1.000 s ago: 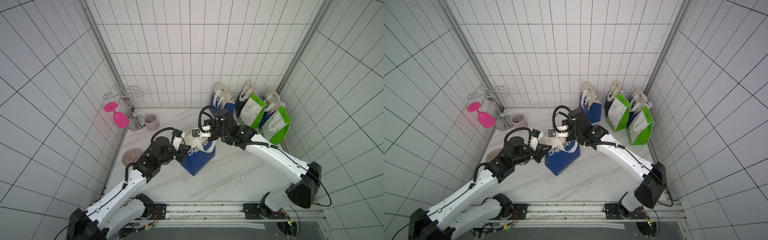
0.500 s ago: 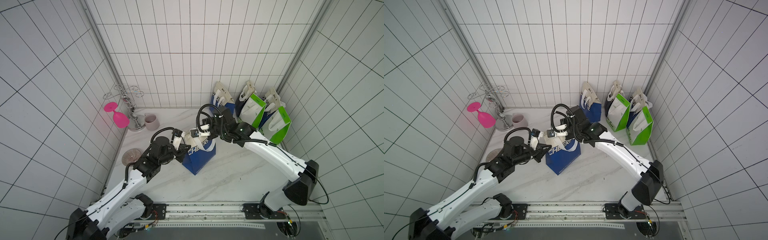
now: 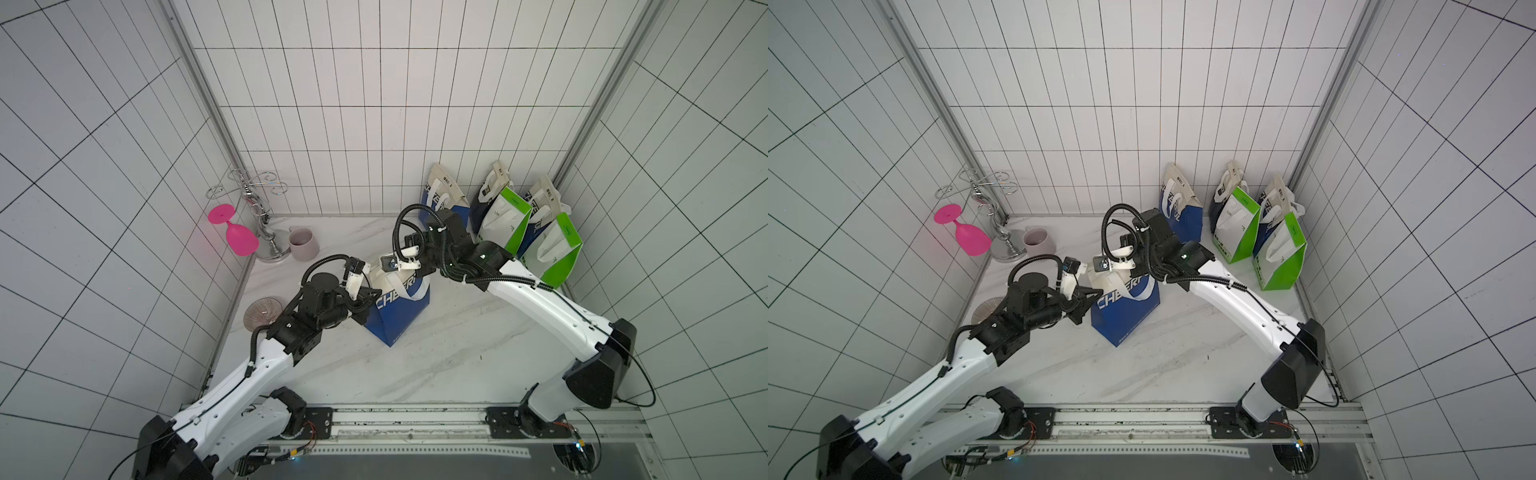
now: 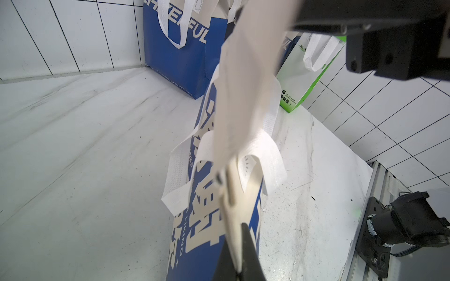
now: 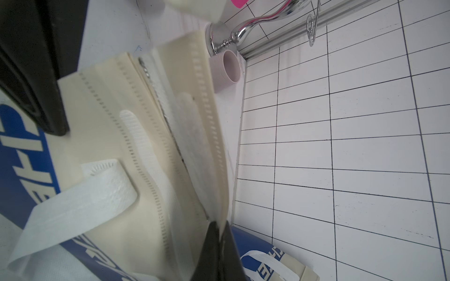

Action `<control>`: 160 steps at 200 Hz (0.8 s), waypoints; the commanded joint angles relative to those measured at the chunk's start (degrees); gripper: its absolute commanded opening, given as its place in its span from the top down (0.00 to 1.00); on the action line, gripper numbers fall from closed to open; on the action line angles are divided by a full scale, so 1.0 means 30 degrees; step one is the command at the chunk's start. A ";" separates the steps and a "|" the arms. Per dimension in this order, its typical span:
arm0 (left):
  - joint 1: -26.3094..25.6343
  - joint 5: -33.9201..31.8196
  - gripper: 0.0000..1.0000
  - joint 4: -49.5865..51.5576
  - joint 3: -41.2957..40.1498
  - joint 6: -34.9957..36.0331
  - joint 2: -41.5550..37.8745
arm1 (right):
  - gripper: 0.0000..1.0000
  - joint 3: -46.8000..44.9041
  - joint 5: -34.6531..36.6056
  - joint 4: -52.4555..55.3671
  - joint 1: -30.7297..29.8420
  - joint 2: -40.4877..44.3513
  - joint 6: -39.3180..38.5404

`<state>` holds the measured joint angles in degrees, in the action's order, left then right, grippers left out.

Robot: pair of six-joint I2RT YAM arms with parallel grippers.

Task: Open the takeout bag
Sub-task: Open the takeout bag at the center of the board.

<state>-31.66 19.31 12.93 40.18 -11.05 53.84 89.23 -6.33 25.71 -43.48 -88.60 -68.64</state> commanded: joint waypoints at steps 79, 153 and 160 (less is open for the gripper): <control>-0.0341 0.0629 1.00 0.2317 -0.0123 0.0184 -0.0017 | 1.00 -0.4675 0.1040 -0.5744 0.0579 0.2328 0.2983; -0.0337 0.0603 1.00 0.2314 -0.0123 0.0151 -0.0022 | 0.88 -0.6121 0.1494 -0.5788 0.0606 0.2630 0.3424; -0.0336 0.0613 1.00 0.2313 -0.0123 0.0144 -0.0019 | 0.85 -0.6236 0.1466 -0.5788 0.0593 0.2680 0.3499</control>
<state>-32.27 19.79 16.12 40.18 -10.96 53.89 74.11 -5.65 11.75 -43.48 -82.74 -59.13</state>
